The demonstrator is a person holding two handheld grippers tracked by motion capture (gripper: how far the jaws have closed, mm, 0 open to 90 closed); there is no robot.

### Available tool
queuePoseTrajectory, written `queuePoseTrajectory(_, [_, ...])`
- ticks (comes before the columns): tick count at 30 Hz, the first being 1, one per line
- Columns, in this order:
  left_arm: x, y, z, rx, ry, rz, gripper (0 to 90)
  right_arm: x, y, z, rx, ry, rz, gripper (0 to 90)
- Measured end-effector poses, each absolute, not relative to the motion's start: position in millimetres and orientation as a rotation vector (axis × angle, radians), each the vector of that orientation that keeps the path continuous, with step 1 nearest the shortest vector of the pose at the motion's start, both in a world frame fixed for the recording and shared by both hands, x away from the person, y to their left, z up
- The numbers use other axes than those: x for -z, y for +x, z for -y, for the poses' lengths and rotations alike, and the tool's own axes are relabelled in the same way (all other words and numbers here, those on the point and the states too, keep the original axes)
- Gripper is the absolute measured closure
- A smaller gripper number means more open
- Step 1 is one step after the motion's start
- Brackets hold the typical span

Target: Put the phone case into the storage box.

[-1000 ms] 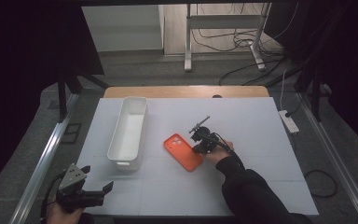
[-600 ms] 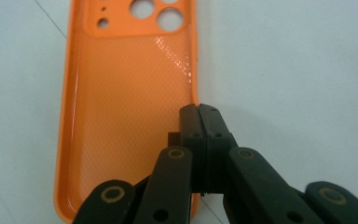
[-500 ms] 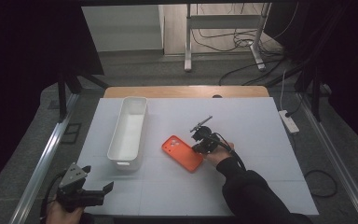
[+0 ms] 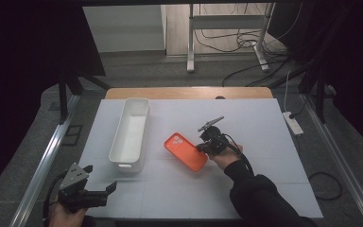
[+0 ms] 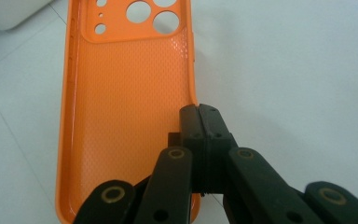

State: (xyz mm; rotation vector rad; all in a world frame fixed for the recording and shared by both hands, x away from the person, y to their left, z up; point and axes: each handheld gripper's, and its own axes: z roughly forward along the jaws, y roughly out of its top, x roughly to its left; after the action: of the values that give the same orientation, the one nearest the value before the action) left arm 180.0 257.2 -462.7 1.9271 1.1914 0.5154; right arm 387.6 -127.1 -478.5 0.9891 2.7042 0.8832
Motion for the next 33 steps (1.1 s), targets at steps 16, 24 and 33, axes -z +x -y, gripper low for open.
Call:
queuePoseTrajectory(16, [448.5, 197.7, -219.0, -0.382, 1.919, -1.089, 0.1, 451.7, 366.7, 154.9, -1.04, 0.993, -2.609, 89.4])
queuePoseTrajectory(24, [448.2, 209.4, -203.3, -0.373, 1.947, -1.052, 0.3, 443.6, 356.0, 163.0, -1.081, 0.972, -2.576, 89.4])
queuePoseTrajectory(33, [445.7, 232.0, -178.1, -0.307, 1.94, -1.011, 0.2, 436.0, 344.4, 171.7, -1.125, 0.953, -2.53, 89.4])
